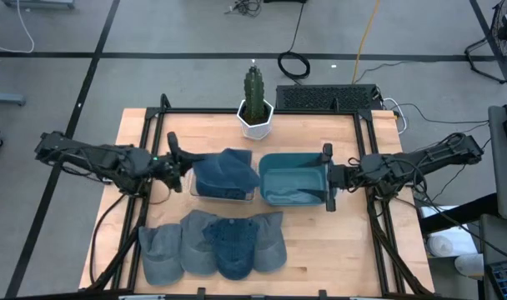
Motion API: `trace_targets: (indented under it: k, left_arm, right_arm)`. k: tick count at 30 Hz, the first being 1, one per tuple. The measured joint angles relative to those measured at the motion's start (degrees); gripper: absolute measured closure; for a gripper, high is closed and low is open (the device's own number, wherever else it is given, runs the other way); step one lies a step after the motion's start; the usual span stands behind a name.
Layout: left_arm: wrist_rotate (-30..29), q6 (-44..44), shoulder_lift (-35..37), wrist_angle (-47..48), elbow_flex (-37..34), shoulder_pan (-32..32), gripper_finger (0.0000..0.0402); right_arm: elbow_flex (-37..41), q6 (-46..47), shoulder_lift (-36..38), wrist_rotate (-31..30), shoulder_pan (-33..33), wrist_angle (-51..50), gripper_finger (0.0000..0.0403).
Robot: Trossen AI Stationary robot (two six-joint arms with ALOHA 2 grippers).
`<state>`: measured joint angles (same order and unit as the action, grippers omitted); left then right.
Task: Pick & Place hat
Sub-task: Put the right blue cap into the transparent bin
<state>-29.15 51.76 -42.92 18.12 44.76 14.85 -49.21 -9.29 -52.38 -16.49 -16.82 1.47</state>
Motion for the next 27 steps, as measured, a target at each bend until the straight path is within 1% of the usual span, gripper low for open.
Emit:
trace_targets:
  k: [2,3,4,7,11,14,18,22,27]
  left_arm:
    - [5.3,-1.6,1.2,4.1,0.0,-1.3,0.0389]
    - [7.1,-2.0,1.2,6.1,0.0,-1.9,0.0388]
    - [8.3,-2.8,1.1,7.7,0.0,-2.5,0.0388]
    - [9.3,-4.6,-0.3,11.2,-0.3,-4.5,0.0394]
    - [9.6,-5.7,-2.4,9.1,-1.7,-7.4,0.0389]
    - [9.6,-3.3,-4.2,5.3,-3.5,-9.6,0.0386]
    - [10.7,-1.1,-5.9,3.9,-4.1,-11.8,0.0394]
    - [14.1,0.2,-6.4,3.7,-4.5,-12.3,0.0391]
    - [12.7,-0.6,-6.7,2.6,-7.6,-12.9,0.0393]
  right_arm:
    - [0.0,-0.4,-0.1,0.0,0.0,-0.5,0.0116]
    - [0.0,-0.5,-0.2,0.0,0.0,-0.4,0.0116]
    - [0.0,-0.6,-0.3,0.0,0.0,-0.3,0.0116]
    - [0.0,-1.0,-0.4,0.0,0.0,-0.5,0.0117]
    - [0.0,-1.0,-0.4,0.0,0.0,-0.4,0.0117]
    - [0.0,-1.0,-0.4,0.1,0.0,-0.3,0.0118]
    - [0.0,-0.5,-0.4,0.1,0.0,-0.3,0.0121]
    - [0.0,-0.4,-0.4,0.1,0.0,-0.5,0.0122]
    - [0.0,-0.4,-0.4,0.1,0.0,-0.6,0.0122]
